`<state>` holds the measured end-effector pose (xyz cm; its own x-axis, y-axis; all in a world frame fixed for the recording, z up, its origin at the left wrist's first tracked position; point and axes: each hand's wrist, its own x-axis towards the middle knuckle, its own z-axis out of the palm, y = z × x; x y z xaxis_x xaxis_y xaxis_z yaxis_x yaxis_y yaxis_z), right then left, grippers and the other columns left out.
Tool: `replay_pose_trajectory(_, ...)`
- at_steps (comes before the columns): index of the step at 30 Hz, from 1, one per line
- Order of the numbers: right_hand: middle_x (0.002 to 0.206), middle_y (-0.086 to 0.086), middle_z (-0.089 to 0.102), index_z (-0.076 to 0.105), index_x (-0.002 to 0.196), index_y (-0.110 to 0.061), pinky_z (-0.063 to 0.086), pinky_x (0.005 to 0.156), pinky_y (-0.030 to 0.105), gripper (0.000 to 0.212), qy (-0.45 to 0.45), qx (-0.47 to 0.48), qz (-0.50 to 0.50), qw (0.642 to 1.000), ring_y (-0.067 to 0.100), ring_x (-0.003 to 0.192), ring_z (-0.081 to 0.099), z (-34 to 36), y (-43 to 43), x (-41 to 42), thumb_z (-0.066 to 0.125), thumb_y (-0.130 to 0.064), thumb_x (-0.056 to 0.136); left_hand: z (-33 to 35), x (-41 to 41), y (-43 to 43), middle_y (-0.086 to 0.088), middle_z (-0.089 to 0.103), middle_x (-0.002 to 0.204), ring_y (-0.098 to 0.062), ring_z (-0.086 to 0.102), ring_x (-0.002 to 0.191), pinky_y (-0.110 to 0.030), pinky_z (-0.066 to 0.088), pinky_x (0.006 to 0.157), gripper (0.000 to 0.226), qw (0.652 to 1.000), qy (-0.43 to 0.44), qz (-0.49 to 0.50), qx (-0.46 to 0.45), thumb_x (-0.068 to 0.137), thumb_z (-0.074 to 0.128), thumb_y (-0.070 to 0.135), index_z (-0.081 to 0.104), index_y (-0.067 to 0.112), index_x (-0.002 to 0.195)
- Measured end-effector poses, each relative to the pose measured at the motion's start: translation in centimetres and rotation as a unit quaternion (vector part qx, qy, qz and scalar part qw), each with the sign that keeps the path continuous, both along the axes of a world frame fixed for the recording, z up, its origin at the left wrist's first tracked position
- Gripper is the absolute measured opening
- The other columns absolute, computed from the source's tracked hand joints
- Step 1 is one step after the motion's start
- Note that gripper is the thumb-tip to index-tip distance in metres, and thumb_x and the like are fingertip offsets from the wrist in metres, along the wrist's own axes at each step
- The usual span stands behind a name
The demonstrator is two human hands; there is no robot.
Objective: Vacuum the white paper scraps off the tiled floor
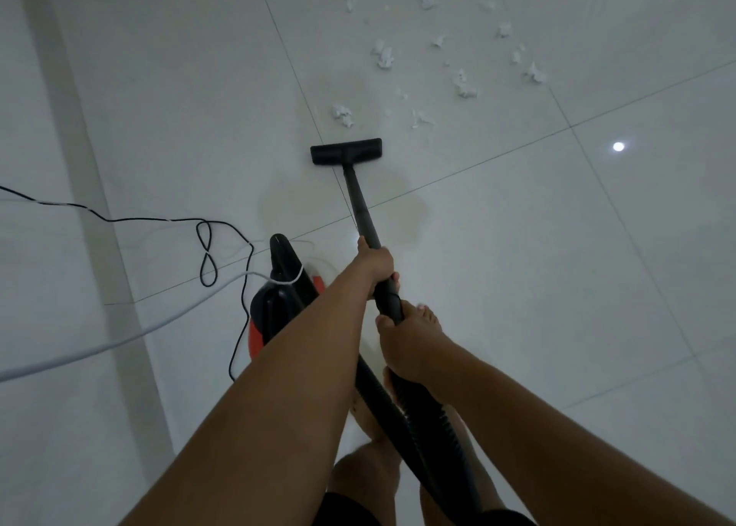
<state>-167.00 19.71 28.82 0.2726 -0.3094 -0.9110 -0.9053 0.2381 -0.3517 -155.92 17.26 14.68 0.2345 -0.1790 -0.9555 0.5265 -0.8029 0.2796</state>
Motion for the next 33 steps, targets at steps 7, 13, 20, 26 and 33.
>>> replay_pose_trajectory(7,0.099,0.010,0.063,0.035,0.149,-0.011,0.060,0.076,0.040,0.043,-0.013,0.020,-0.010,1.000,0.030,0.088,0.070,-1.4,-2.9,1.7,0.033,-0.027,0.109,-0.7,1.9,-3.2,-0.010,0.054,0.090,-0.013,0.050,0.061,-0.024,0.050,0.043,0.065,1.000,-0.010,-0.019,-0.002,0.111,0.033,0.028,-0.004,0.045,0.161)
replay_pose_trajectory(13,0.122,0.020,0.062,0.030,0.152,-0.016,0.047,0.108,0.049,0.046,0.024,0.041,-0.025,0.999,0.036,0.111,0.064,-3.6,-6.1,3.4,0.034,-0.033,0.110,-1.4,3.3,-6.3,-0.010,0.053,0.086,-0.013,0.050,0.061,-0.027,0.051,0.056,0.064,1.000,-0.011,-0.001,-0.007,0.111,0.034,0.027,-0.002,0.045,0.161)
replay_pose_trajectory(20,0.098,0.015,0.062,0.031,0.153,-0.029,0.063,0.072,0.040,0.045,-0.001,0.078,-0.087,0.993,0.022,0.061,0.062,-4.9,-10.0,4.8,0.038,-0.034,0.108,-2.1,5.4,-10.3,-0.008,0.052,0.083,-0.012,0.049,0.058,-0.026,0.051,0.052,0.065,1.000,-0.015,0.016,-0.003,0.111,0.035,0.027,-0.003,0.047,0.160)
replay_pose_trajectory(26,0.088,0.013,0.061,0.032,0.151,-0.030,0.058,0.053,0.032,0.044,-0.013,0.086,-0.093,0.992,0.017,0.049,0.059,-6.2,-13.6,6.6,0.039,-0.037,0.108,-2.8,7.6,-13.8,-0.008,0.052,0.082,-0.012,0.049,0.058,-0.027,0.051,0.054,0.064,0.999,-0.027,0.028,0.000,0.110,0.036,0.028,0.001,0.046,0.160)
replay_pose_trajectory(33,0.089,0.014,0.060,0.030,0.151,-0.030,0.054,0.046,0.029,0.045,-0.012,0.080,-0.070,0.994,0.017,0.048,0.058,-7.1,-17.1,8.6,0.039,-0.036,0.108,-3.7,9.8,-17.0,-0.008,0.051,0.082,-0.012,0.048,0.059,-0.027,0.051,0.058,0.066,0.999,-0.033,0.037,-0.002,0.110,0.037,0.026,-0.001,0.047,0.160)
